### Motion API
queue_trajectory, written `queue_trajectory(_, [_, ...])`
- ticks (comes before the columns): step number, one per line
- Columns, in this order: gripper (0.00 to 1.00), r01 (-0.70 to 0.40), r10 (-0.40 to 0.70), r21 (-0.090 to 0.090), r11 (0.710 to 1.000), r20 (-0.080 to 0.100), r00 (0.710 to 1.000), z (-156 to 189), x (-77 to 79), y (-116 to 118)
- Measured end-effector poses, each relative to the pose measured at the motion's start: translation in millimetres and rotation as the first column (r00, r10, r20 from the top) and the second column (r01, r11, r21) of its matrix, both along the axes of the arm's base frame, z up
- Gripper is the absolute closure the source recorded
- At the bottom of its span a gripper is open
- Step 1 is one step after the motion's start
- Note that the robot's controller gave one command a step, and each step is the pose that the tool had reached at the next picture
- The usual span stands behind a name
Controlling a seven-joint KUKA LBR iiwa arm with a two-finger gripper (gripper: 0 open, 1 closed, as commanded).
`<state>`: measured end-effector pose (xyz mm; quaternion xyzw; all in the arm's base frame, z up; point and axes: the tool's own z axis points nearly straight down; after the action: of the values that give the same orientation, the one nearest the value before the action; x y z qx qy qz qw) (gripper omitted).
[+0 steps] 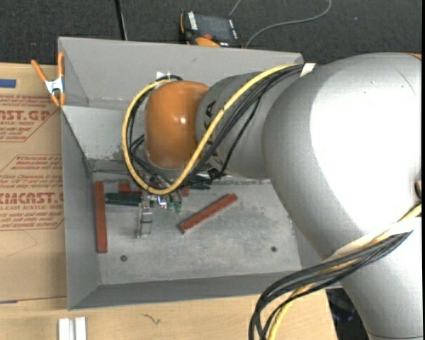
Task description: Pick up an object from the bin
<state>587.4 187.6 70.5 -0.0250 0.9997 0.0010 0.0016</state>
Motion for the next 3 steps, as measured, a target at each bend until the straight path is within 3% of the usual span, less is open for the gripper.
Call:
queue_trajectory(1, [1.0,0.001,-0.001,0.002,1.0,0.004,1.0,3.4,1.9,0.3])
queue_trajectory(2, [0.0,0.0,0.0,0.0,1.0,-0.001,1.0,0.0,-0.1,-0.3])
queue_trajectory(3, [1.0,0.001,-0.001,0.003,1.0,0.006,1.0,2.4,1.9,0.7])
